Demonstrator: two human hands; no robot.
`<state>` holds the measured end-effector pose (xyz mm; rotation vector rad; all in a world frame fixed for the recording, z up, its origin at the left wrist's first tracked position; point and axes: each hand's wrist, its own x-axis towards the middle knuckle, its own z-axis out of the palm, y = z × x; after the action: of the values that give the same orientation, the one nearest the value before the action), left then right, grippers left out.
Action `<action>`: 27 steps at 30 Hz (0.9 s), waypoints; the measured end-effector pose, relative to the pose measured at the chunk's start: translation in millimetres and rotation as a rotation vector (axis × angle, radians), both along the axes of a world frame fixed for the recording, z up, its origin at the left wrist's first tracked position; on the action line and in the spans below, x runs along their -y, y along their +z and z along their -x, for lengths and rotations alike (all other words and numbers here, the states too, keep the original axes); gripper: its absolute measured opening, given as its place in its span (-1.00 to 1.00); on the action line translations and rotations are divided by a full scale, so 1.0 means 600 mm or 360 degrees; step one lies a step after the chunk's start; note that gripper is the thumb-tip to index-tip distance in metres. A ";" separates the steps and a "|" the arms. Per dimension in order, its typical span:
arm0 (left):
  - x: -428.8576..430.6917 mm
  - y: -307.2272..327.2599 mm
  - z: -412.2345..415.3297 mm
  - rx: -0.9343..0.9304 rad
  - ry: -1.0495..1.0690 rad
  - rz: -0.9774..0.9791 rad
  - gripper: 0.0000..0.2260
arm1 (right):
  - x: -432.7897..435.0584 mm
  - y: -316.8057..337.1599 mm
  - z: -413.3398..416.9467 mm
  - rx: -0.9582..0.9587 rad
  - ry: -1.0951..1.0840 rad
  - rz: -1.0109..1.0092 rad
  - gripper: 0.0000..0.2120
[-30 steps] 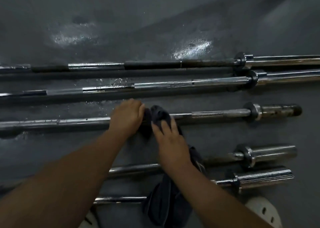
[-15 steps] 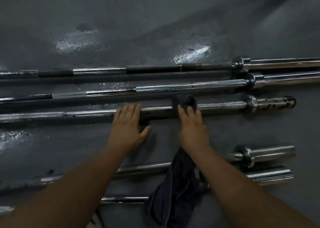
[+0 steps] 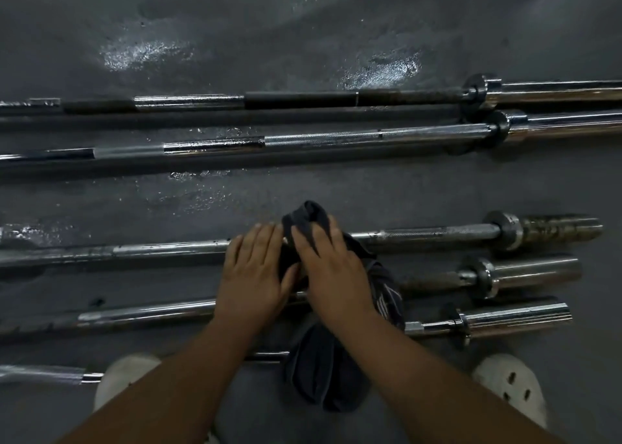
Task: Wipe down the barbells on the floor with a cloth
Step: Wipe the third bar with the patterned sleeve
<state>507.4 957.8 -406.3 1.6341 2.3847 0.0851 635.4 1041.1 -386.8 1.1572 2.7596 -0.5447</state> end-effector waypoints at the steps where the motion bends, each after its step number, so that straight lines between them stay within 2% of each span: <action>1: 0.003 -0.002 0.000 0.0004 -0.0017 0.0027 -0.38 | -0.014 -0.002 -0.016 0.0037 -0.0009 -0.0031 -0.22; 5: -0.064 -0.002 0.039 0.0080 0.0014 0.0117 -0.32 | -0.107 0.001 -0.089 0.0142 -0.0592 -0.0051 -0.22; 7: -0.107 0.008 0.075 0.0184 0.0031 0.0138 -0.33 | -0.142 0.007 -0.113 0.0191 -0.0743 -0.0046 -0.20; 10: -0.115 0.010 0.090 0.0032 0.0016 0.0093 -0.35 | -0.157 0.014 -0.081 0.0157 -0.0923 -0.0009 -0.23; 11: -0.111 0.009 0.083 -0.0010 -0.0006 0.0123 -0.30 | -0.151 0.016 -0.051 0.0114 -0.0922 0.0030 -0.24; 13: -0.108 0.007 0.073 -0.0001 0.0022 0.0177 -0.23 | -0.117 0.022 0.018 0.0002 -0.0652 0.0092 -0.24; 15: -0.113 0.009 0.074 0.0018 0.0054 0.0181 -0.24 | -0.080 0.024 0.063 -0.0092 -0.0234 0.0176 -0.26; 17: -0.114 0.017 0.086 0.0014 0.0037 0.0124 -0.31 | -0.079 0.016 0.057 -0.0056 -0.0020 0.0168 -0.29; 18: -0.112 0.021 0.092 0.0007 0.0021 0.0083 -0.36 | -0.091 0.010 0.036 -0.0057 -0.0073 0.0120 -0.29; 20: -0.110 0.028 0.098 0.0007 0.0023 0.0034 -0.46 | -0.125 0.001 -0.018 -0.0078 -0.0454 0.0045 -0.28; 22: -0.110 0.026 0.089 0.0028 0.0042 0.0061 -0.42 | -0.136 0.002 -0.042 0.0020 -0.0747 0.0063 -0.27; 24: -0.099 0.019 0.061 0.0040 0.0027 0.0182 -0.27 | -0.106 0.017 -0.016 0.0067 -0.0621 0.0096 -0.25; 27: -0.076 0.027 0.047 0.0089 -0.0019 0.0361 -0.14 | -0.054 0.019 0.006 0.0000 -0.0004 0.0135 -0.22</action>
<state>479.1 1003.7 -389.9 1.5203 2.2494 -0.1358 632.0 1073.7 -375.6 1.1423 2.7067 -0.6553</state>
